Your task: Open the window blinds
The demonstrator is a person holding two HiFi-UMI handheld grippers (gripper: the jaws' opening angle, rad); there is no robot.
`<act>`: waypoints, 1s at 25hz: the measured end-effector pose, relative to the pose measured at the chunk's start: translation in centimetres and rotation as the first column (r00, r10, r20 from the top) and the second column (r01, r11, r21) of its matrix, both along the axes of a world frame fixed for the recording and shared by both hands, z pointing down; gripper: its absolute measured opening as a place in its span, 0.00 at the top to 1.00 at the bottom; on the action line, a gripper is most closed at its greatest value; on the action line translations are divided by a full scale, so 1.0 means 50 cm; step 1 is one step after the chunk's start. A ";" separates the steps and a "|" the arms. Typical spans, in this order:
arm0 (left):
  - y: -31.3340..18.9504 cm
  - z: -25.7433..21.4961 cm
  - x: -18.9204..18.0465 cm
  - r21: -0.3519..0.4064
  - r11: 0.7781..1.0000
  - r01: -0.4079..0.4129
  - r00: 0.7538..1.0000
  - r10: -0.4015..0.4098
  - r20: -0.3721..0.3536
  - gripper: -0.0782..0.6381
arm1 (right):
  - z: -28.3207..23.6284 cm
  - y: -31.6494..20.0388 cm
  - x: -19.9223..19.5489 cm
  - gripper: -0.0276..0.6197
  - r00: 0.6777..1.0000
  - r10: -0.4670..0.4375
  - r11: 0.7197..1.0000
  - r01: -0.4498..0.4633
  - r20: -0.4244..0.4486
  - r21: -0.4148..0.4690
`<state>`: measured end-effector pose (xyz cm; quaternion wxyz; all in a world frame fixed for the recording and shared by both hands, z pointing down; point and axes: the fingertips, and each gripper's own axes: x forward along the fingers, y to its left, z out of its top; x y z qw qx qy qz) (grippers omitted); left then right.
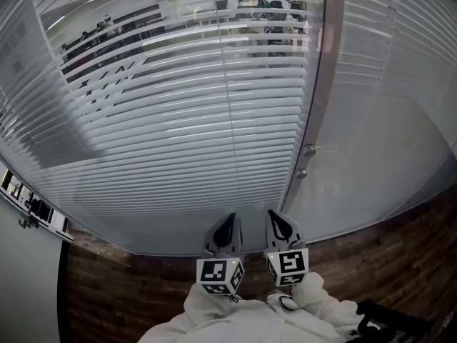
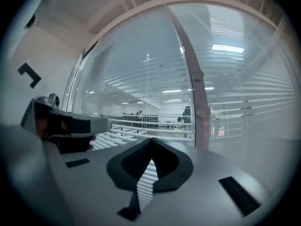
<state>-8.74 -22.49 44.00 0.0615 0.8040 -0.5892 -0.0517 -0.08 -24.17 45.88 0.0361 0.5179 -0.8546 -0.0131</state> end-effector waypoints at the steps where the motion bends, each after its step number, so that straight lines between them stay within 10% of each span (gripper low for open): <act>1: 0.003 0.008 0.005 -0.009 1.000 -0.002 1.000 0.002 0.001 0.89 | -0.001 -0.002 -0.001 0.94 1.000 0.005 1.000 -0.005 0.015 -0.003; 25: 0.011 0.016 0.024 -0.021 1.000 0.006 1.000 -0.007 -0.028 0.89 | -0.054 -0.005 0.021 0.94 0.999 0.013 0.998 -0.015 0.038 0.053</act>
